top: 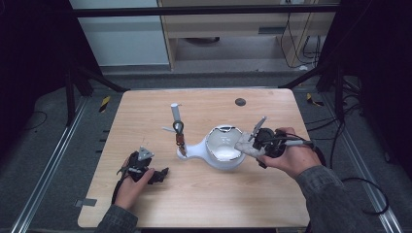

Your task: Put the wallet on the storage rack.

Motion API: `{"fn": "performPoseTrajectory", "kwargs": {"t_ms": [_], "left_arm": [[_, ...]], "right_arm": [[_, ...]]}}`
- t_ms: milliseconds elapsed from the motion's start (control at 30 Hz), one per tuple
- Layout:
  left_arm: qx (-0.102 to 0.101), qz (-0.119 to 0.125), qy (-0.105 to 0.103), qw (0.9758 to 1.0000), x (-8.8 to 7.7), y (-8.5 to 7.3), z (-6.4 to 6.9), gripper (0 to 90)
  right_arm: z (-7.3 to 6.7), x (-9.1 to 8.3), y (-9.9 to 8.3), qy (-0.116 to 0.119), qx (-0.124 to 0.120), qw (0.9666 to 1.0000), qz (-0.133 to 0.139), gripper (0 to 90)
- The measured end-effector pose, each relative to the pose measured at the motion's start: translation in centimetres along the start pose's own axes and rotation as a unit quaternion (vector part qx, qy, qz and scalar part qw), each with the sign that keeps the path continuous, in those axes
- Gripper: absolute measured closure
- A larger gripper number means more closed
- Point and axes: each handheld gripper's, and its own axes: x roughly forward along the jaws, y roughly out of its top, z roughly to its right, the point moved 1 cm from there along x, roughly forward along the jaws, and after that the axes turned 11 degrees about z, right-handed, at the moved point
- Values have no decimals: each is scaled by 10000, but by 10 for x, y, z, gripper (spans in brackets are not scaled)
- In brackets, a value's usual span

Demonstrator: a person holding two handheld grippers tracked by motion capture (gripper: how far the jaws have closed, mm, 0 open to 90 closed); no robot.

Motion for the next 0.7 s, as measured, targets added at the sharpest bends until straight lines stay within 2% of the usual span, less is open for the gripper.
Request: {"fn": "performPoseTrajectory", "kwargs": {"t_ms": [333, 700], "left_arm": [[6, -1, -12, 10000, 0, 0, 0, 0], [19, 0, -25, 10000, 0, 0, 0, 0]], "right_arm": [[-7, 10, 16, 74, -195, 9997, -98, 312], [-9, 24, 29, 159, -289, 9990, -288, 312]]}}
